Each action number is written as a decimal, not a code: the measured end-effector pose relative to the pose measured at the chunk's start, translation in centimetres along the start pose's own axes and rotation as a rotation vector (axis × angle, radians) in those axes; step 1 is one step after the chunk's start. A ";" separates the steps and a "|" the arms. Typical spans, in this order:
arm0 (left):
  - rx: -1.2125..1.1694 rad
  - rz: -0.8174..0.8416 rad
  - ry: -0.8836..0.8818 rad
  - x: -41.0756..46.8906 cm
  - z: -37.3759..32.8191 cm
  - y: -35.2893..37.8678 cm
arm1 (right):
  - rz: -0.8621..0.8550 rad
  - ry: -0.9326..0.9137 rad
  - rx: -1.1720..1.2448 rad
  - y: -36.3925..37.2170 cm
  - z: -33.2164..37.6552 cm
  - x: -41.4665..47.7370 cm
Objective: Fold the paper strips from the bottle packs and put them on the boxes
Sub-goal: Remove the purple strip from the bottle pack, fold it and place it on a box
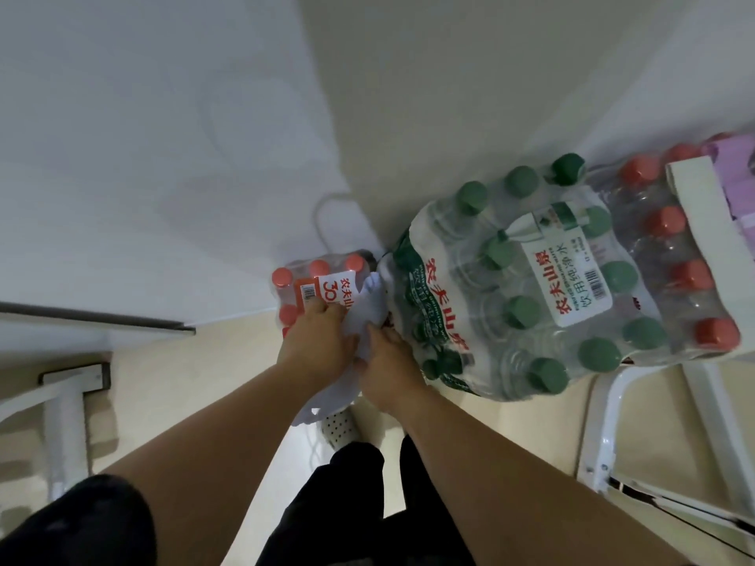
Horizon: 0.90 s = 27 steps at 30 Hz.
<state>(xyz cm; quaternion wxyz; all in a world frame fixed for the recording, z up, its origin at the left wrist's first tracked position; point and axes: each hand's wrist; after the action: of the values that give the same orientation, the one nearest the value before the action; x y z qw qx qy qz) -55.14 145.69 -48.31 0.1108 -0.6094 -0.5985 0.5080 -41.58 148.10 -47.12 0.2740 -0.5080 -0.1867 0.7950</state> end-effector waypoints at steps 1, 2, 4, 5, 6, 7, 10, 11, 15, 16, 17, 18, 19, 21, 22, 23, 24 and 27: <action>-0.043 -0.008 -0.011 0.2 -0.2 0.1 | -0.019 -0.022 0.003 0.2 0.0 -0.1; -0.112 -0.018 -0.034 0.3 -0.4 0.1 | -0.035 -0.042 0.003 0.3 0.0 -0.2; -0.303 -0.035 -0.111 0.7 -0.6 0.1 | -0.052 -0.078 -0.006 0.3 -0.2 -0.6; -0.398 -0.029 -0.154 0.9 -0.6 0.0 | -0.053 -0.096 -0.013 0.2 -0.3 -0.9; -0.472 -0.019 -0.187 0.9 -0.7 -0.1 | -0.052 -0.114 -0.014 0.0 -0.3 -1.2; -0.520 -0.001 -0.211 0.9 -0.8 -0.3 | -0.053 -0.132 -0.005 -0.2 -0.3 -1.5; -0.603 0.044 -0.256 0.7 -1.0 -1.0 | -0.051 -0.196 0.040 -0.8 -0.2 -2.6; -0.638 0.045 -0.285 0.5 -1.0 -1.2 | -0.046 -0.219 0.045 -1.0 -0.1 -3.0; -0.877 0.036 -0.393 -0.5 -1.2 -2.6 | -0.028 -0.256 0.050 -1.6 0.1 -4.4; -0.969 0.050 -0.410 -1.0 -1.2 -3.2 | -0.035 -0.270 0.041 -1.8 0.1 -4.8; -1.073 0.079 -0.415 -1.5 -1.1 -3.7 | -0.044 -0.289 0.026 -1.9 0.1 -5.2; -1.169 0.116 -0.399 -2.2 -1.0 -4.2 | -0.048 -0.306 0.002 -2.1 0.2 -5.7; -1.215 0.148 -0.377 -2.8 -0.9 -4.7 | -0.049 -0.324 -0.029 -2.3 0.4 -6.3; -1.190 0.158 -0.366 -4.1 -0.6 -5.5 | -0.042 -0.367 -0.089 -2.8 0.9 -7.6; -1.162 0.134 -0.361 -4.7 -0.5 -5.9 | -0.053 -0.403 -0.106 -3.1 1.3 -8.4; -1.136 0.099 -0.345 -5.3 -0.5 -6.3 | -0.077 -0.453 -0.107 -3.3 1.7 -9.1; -1.118 0.061 -0.319 -6.0 -0.5 -6.8 | -0.087 -0.486 -0.101 -3.7 2.1 -9.9; -1.087 0.012 -0.224 -8.6 -1.1 -8.6 | -0.113 -0.494 -0.042 -5.2 3.1 -12.1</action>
<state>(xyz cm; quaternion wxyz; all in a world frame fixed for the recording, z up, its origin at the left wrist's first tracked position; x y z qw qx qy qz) -57.66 141.22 -37.26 -0.2869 -0.5245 -0.7791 0.1884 -39.10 144.52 -34.27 0.2535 -0.2927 -0.2926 0.8743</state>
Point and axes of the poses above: each hand's wrist, its own x-axis towards the middle knuckle, its own y-axis out of the palm, z = x × y, and after that the axes turned 3 degrees about -x, right-handed
